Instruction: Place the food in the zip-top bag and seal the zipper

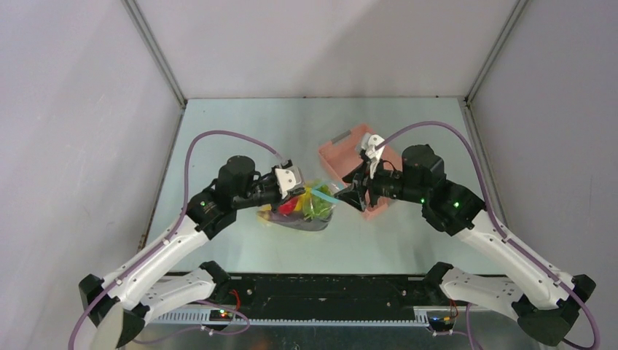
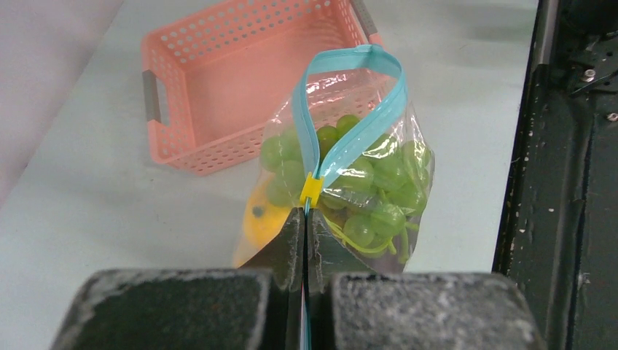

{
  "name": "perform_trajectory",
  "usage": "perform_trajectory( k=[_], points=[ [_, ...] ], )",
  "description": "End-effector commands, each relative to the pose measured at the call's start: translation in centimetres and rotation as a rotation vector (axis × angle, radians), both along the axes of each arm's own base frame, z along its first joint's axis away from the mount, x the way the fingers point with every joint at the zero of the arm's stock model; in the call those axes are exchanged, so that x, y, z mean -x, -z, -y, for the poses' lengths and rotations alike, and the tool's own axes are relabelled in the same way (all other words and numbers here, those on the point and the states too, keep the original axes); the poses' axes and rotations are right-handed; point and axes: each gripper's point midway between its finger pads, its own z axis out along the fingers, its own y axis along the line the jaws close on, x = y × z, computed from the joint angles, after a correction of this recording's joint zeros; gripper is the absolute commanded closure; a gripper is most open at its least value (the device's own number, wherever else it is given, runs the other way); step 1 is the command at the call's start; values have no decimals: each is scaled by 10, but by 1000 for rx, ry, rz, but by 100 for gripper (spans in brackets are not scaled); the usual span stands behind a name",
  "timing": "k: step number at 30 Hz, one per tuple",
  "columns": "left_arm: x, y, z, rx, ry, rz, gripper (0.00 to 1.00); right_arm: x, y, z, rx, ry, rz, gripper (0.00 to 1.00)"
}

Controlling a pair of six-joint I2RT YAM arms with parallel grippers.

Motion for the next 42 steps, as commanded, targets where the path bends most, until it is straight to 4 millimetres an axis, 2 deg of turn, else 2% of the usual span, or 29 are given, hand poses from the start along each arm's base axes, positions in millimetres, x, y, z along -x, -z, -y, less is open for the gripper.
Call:
perform_trajectory(
  k=[1,6,11,17,29,34,38,42],
  points=[
    [4,-35,9,79,36,17,100,19,-23,-25,-28,-291,271,45],
    [10,-34,8,68,71,31,100,31,-6,-47,22,-498,376,47],
    [18,-35,8,35,122,39,100,21,11,-64,60,-546,358,50],
    [21,-34,6,30,131,56,100,16,17,-78,61,-575,360,53],
    [33,-28,2,1,182,93,100,12,24,-89,61,-623,387,53],
    [35,-25,2,-20,199,98,100,4,25,-94,71,-609,392,53],
    [36,-22,1,-34,201,99,100,4,23,-90,84,-601,409,53],
    [37,-23,0,-33,200,105,100,14,21,-82,96,-629,430,53]
  ],
)
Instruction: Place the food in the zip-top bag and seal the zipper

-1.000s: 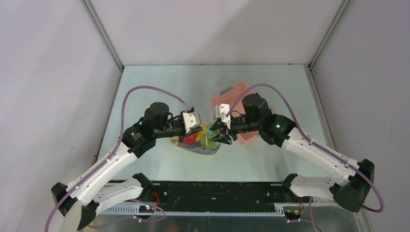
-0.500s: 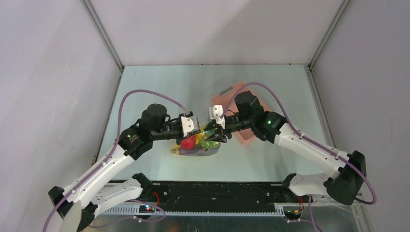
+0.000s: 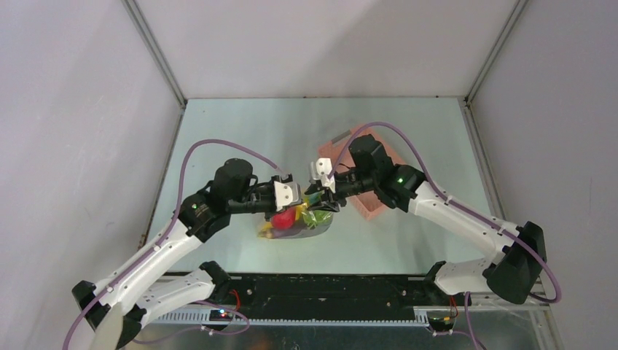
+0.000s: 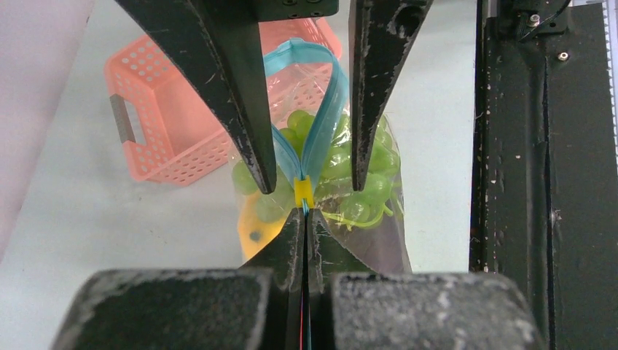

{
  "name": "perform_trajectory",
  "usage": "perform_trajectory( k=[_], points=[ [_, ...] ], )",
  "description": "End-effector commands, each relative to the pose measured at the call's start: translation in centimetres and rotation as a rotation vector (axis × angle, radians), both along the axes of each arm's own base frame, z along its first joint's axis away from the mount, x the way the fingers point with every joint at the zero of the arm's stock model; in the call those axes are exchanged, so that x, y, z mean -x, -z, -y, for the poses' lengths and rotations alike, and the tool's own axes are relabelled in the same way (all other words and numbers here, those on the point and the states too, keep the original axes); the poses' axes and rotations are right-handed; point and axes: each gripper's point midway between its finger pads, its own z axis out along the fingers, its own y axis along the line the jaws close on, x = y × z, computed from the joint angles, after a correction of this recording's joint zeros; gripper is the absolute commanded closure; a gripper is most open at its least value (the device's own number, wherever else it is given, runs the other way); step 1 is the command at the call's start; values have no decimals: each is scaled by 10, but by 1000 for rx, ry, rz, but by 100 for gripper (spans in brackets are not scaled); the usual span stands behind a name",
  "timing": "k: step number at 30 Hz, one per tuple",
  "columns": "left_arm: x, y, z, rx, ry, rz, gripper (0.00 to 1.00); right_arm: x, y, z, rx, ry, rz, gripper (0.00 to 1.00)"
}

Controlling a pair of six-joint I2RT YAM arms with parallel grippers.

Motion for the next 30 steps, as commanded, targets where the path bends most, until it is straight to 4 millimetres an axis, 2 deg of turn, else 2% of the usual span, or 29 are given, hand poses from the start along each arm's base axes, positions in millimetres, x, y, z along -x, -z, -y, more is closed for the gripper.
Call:
perform_trajectory(
  k=[1,18,23,30],
  points=[
    [4,-20,3,47,41,67,100,9,-31,5,-48,-40,91,53],
    [16,-19,2,40,107,95,100,7,-22,-18,-74,-103,106,52],
    [10,-21,2,52,72,96,100,9,-13,-16,-44,-101,74,64],
    [-3,-26,2,70,-5,97,100,9,-7,-20,-30,-90,49,66]
  ],
)
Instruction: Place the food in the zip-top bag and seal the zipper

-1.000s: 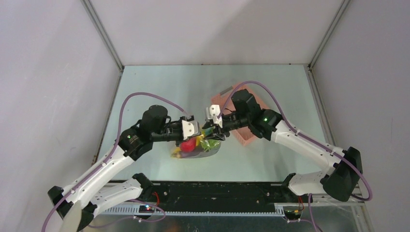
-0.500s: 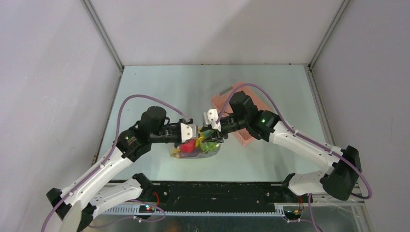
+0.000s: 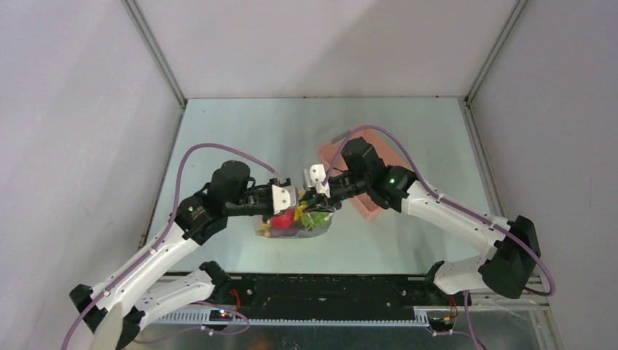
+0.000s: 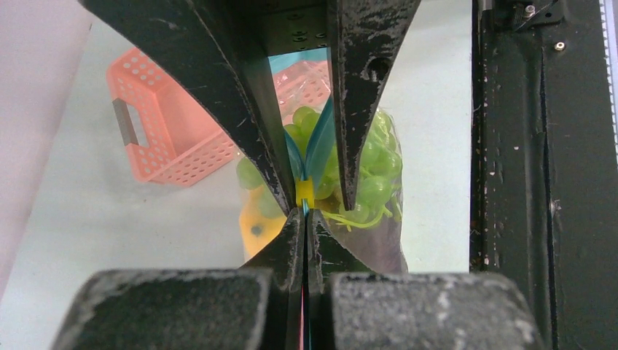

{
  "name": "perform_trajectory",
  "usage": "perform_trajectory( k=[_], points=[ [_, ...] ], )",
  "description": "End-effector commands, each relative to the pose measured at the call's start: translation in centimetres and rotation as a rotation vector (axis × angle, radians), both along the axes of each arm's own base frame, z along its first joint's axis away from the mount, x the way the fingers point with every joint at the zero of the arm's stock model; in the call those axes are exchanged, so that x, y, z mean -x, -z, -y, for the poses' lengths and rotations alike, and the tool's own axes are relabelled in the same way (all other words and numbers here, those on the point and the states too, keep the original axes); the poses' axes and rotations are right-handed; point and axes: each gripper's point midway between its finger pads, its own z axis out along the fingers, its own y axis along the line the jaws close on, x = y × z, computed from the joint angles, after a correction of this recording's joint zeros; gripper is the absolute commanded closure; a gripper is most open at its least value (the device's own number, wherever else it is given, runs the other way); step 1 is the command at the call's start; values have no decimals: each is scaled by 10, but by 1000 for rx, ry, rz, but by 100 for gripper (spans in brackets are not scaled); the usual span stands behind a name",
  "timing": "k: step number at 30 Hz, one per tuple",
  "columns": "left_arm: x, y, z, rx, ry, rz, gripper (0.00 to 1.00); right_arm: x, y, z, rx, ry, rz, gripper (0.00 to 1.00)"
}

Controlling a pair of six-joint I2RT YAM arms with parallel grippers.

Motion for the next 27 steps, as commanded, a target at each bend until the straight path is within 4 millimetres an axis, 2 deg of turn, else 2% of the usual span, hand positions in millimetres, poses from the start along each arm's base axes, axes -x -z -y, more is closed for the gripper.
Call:
perform_trajectory(
  k=[1,10,12,19,27],
  points=[
    [-9,-23,6,77,-34,60,100,0,-19,-9,-43,-14,17,67],
    [-14,-11,0,30,-60,67,100,1,-25,-7,-50,7,32,92],
    [-18,-4,-3,3,-79,79,100,0,-26,-3,-41,22,45,94],
    [-21,17,-20,-117,-86,121,100,-15,-8,22,83,143,89,95],
    [-27,20,-28,-140,-123,131,100,-20,-17,49,116,233,116,95]
  ],
)
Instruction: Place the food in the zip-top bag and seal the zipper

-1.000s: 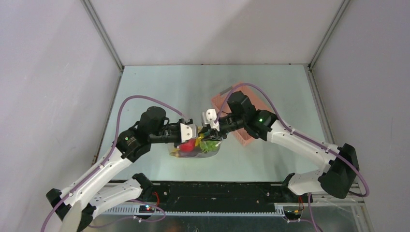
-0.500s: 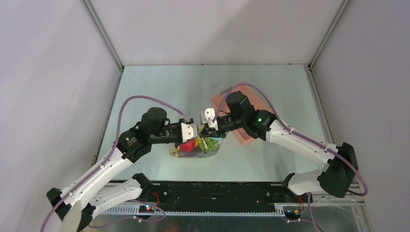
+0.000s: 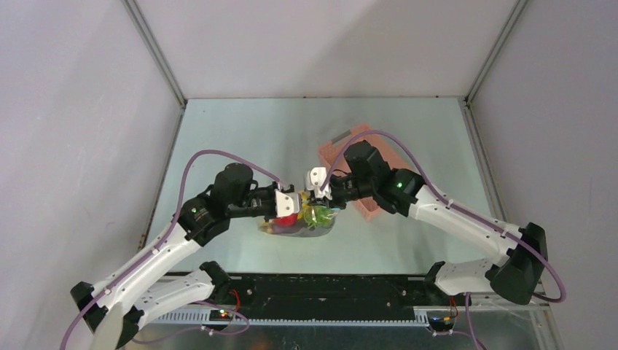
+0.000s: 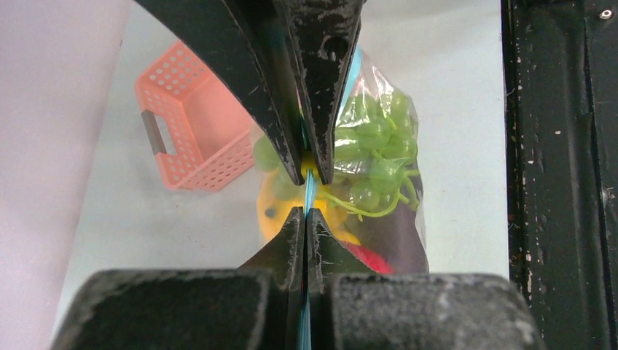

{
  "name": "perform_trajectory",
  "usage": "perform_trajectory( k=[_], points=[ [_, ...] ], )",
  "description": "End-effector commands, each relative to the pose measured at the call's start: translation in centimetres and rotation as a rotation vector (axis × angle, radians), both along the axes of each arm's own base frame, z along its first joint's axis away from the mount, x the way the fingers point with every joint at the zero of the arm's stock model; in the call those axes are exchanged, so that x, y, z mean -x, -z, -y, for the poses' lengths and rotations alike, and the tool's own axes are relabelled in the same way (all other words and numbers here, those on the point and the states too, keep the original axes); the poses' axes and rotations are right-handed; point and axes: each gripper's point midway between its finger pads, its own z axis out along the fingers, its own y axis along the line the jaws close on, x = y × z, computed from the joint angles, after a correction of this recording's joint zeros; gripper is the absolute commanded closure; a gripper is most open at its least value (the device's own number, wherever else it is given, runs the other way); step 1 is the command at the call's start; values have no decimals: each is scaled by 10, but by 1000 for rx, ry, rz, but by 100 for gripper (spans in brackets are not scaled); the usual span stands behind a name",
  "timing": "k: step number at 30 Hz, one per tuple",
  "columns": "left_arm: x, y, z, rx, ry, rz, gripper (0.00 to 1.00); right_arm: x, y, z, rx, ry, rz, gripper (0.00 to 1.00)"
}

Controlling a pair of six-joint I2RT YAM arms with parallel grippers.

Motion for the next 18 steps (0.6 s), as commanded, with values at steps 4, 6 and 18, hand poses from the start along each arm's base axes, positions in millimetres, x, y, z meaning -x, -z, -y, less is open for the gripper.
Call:
perform_trajectory(
  k=[4,6,18],
  points=[
    [-15,17,-28,-100,-116,28,100,-1,-22,40,38,100,31,95],
    [-14,17,-28,-103,-113,28,100,0,-18,44,59,108,22,95],
    [-11,16,-27,-107,-92,15,100,-1,-10,59,112,164,0,100]
  ],
)
